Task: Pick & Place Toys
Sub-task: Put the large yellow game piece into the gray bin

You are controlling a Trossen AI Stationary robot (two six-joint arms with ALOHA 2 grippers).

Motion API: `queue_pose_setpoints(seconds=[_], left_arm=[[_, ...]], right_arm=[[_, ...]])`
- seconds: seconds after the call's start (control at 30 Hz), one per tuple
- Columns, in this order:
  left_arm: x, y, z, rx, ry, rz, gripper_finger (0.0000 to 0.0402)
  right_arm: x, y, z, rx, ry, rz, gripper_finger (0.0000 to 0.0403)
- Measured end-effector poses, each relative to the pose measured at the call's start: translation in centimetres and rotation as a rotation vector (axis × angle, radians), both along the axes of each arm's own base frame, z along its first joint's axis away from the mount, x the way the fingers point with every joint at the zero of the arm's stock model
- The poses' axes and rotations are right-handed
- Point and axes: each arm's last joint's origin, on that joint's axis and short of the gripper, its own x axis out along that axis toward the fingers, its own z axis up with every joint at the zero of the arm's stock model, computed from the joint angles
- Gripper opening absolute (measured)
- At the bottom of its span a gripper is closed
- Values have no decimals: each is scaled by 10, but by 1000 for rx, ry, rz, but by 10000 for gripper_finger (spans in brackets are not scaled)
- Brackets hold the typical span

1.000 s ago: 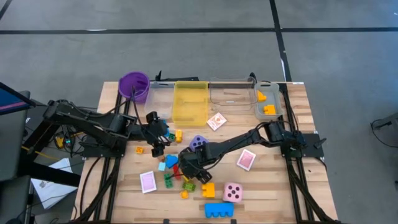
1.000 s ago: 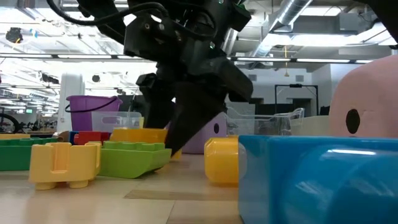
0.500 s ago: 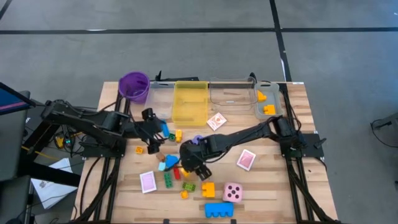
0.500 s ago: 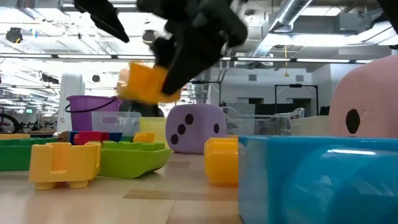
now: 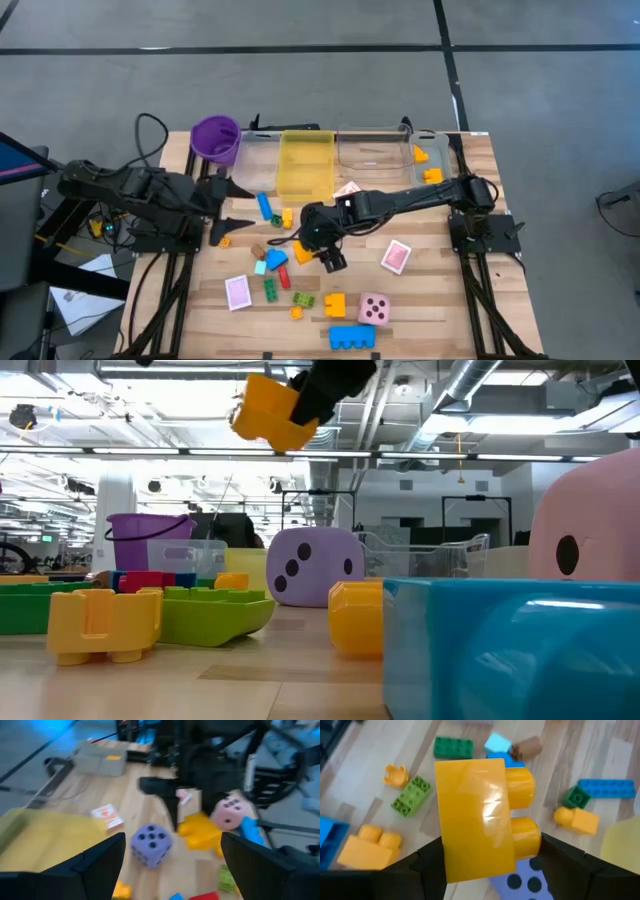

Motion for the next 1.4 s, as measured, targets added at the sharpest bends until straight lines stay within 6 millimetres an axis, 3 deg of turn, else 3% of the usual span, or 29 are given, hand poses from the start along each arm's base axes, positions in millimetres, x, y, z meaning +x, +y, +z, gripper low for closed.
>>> queue_pose_setpoints(seconds=[0.27,0.63,0.83,1.2,1.4], left_arm=[[-5,-9,4,-18,-39,-81,319],[-5,-11,4,-12,-37,-98,319],[-5,-11,4,6,-36,-104,319],[-3,-11,5,8,-66,-107,319],[12,-17,-24,35,-217,-127,319]], right_arm=[[-6,-16,-14,29,99,-39,256],[-36,-42,-28,190,130,-130,255],[-72,-51,-31,232,61,-203,255],[-152,-59,-30,203,-287,-377,255],[-181,-68,-33,87,-456,-517,255]])
